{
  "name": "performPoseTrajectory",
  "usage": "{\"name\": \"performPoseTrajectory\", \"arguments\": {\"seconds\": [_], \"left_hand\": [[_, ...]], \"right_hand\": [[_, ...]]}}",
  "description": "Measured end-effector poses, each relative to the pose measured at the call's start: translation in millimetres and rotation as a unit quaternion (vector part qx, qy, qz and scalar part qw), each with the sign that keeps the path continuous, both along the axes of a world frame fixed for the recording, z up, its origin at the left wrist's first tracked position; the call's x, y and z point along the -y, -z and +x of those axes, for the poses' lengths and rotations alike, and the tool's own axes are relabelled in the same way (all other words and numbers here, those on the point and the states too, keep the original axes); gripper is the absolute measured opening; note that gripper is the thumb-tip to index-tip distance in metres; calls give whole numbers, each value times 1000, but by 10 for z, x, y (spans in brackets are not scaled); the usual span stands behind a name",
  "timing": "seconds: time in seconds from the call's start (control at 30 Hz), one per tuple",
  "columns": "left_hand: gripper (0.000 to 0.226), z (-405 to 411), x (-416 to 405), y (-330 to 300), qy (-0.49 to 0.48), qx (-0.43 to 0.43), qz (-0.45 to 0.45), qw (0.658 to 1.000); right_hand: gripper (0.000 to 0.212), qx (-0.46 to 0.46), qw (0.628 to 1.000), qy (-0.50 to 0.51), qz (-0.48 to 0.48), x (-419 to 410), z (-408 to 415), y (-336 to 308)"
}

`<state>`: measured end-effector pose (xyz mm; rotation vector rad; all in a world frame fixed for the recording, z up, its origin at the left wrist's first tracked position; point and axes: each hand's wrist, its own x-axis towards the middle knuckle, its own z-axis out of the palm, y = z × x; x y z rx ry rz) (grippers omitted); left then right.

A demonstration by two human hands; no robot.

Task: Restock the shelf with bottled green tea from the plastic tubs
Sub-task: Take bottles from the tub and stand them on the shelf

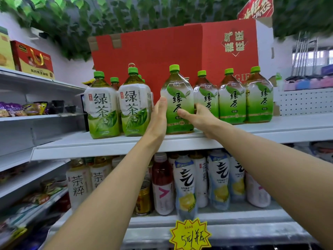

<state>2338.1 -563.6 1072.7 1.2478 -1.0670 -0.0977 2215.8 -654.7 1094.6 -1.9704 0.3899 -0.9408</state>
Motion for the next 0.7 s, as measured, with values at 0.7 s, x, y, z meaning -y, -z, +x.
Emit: {"name": "performPoseTrajectory", "arguments": {"seconds": [0.7], "left_hand": [[78,-1727,-438,1104,-245,299,119,915]], "right_hand": [[60,-99,854,302,-411,-37,-2115,1180]]}}
